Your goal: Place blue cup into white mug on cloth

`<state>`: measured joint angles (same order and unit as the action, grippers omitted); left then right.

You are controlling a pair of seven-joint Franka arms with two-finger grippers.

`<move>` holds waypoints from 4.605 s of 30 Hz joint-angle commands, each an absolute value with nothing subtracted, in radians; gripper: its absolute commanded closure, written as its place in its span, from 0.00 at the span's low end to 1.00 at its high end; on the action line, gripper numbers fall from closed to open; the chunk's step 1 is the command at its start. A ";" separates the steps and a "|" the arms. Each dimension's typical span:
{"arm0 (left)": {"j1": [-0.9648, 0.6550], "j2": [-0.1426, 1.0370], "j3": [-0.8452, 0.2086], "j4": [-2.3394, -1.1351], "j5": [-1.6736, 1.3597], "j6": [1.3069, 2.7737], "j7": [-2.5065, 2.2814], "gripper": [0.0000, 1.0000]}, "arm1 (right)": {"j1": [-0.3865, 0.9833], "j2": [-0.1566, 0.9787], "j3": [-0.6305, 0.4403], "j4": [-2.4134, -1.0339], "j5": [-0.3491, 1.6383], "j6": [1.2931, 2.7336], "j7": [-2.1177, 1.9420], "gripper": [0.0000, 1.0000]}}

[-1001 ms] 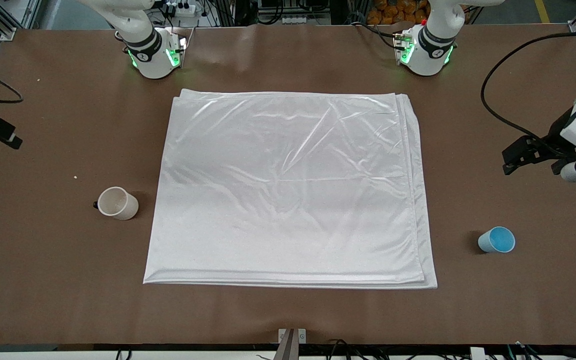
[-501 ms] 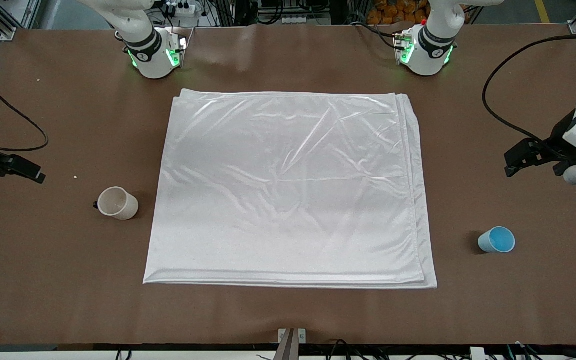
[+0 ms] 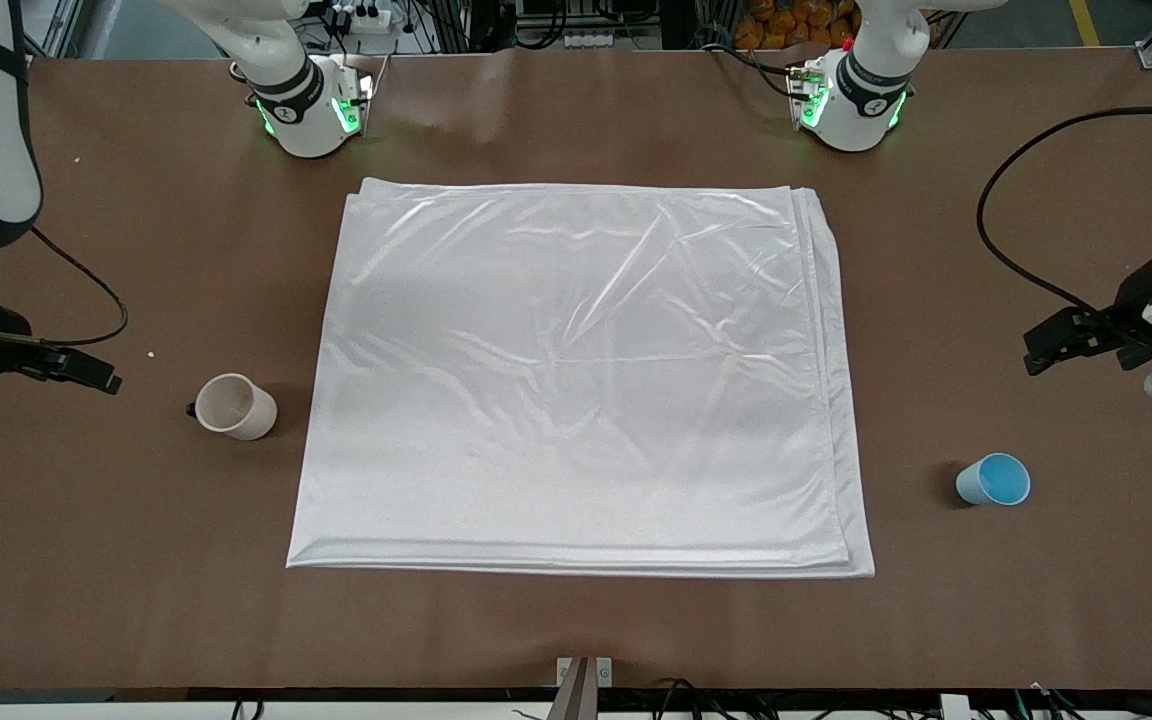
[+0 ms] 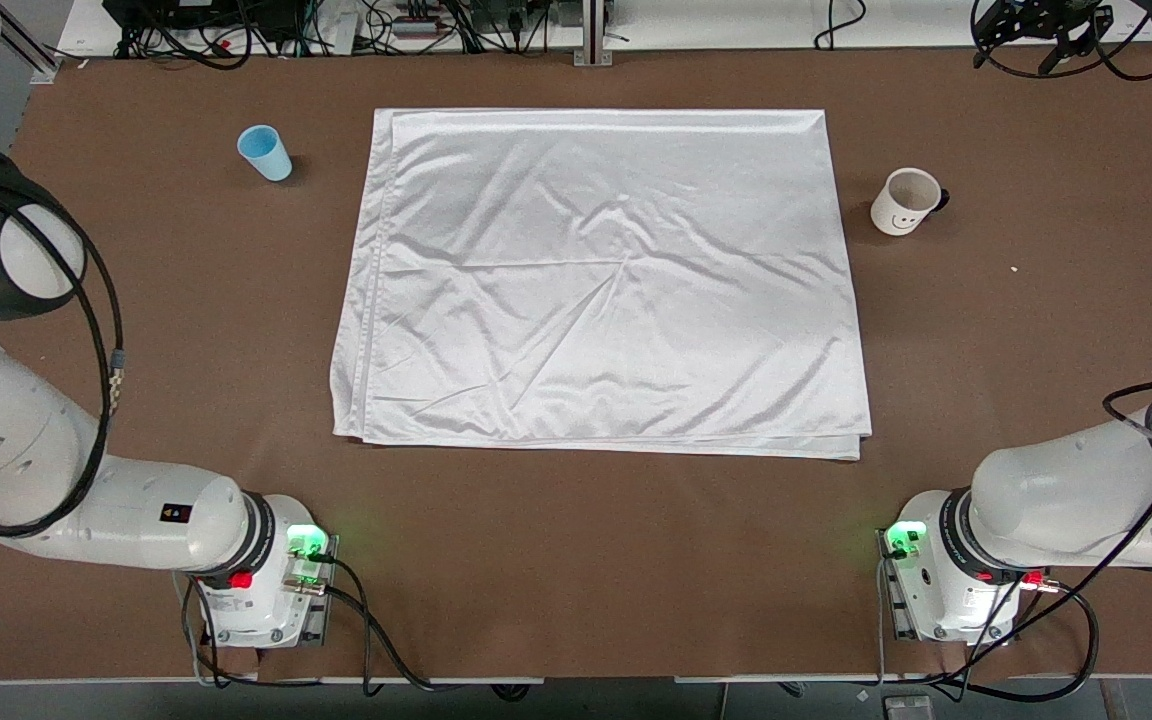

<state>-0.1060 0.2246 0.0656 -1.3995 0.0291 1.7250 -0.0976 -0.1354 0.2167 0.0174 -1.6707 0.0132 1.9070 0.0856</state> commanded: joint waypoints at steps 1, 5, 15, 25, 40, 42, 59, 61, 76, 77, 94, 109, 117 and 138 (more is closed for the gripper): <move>-0.095 0.255 0.066 -1.388 0.018 1.744 -0.092 0.00 | -0.146 0.245 0.023 -1.698 0.006 1.972 0.074 0.01; -0.071 0.288 0.063 -1.388 0.015 1.755 -0.091 0.00 | -0.150 0.267 0.018 -1.726 0.006 2.026 0.069 0.01; -0.026 0.351 0.063 -1.388 0.014 1.787 -0.055 0.00 | -0.150 0.298 -0.015 -1.729 0.006 2.049 -0.139 0.01; 0.021 0.471 0.061 -1.388 -0.035 1.877 0.003 0.00 | -0.153 0.310 -0.041 -1.732 0.006 2.066 -0.503 0.00; 0.015 0.564 0.052 -1.387 -0.061 1.993 0.003 0.00 | -0.146 0.327 -0.041 -1.750 0.002 2.066 -0.866 0.00; 0.012 0.572 0.051 -1.385 -0.080 2.002 0.003 0.00 | -0.146 0.330 -0.040 -1.753 0.002 2.066 -0.916 0.00; 0.021 0.641 0.043 -1.385 -0.090 2.072 0.020 0.00 | -0.150 0.377 -0.040 -1.761 0.002 2.092 -1.379 0.00; 0.026 0.644 0.043 -1.385 -0.104 2.072 0.026 0.00 | -0.150 0.377 -0.040 -1.778 0.002 2.106 -1.410 0.00; 0.054 0.712 0.048 -1.387 -0.144 2.118 0.048 0.00 | -0.155 0.400 -0.038 -1.864 0.003 2.256 -1.598 0.00; 0.055 0.715 0.048 -1.387 -0.144 2.118 0.048 0.00 | -0.153 0.406 -0.038 -1.864 0.005 2.263 -1.609 0.00; 0.063 0.750 0.048 -1.387 -0.146 2.125 0.063 0.00 | -0.155 0.454 -0.034 -1.922 0.015 2.368 -1.749 0.00; 0.077 0.776 0.048 -1.391 -0.146 2.141 0.063 0.00 | -0.153 0.472 -0.014 -1.960 0.020 2.414 -1.789 0.00; 0.077 0.788 0.046 -1.394 -0.147 2.148 0.063 0.08 | -0.155 0.472 -0.012 -1.997 0.020 2.457 -1.790 0.00; 0.077 0.801 0.046 -1.394 -0.175 2.151 0.066 1.00 | -0.160 0.462 -0.012 -2.022 0.020 2.470 -1.816 0.82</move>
<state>0.0753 0.8003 0.0451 -1.4018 -0.1471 2.1440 0.0383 -0.1458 0.4782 -0.0219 -2.0079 0.0133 2.4607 -1.7896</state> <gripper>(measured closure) 0.806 0.383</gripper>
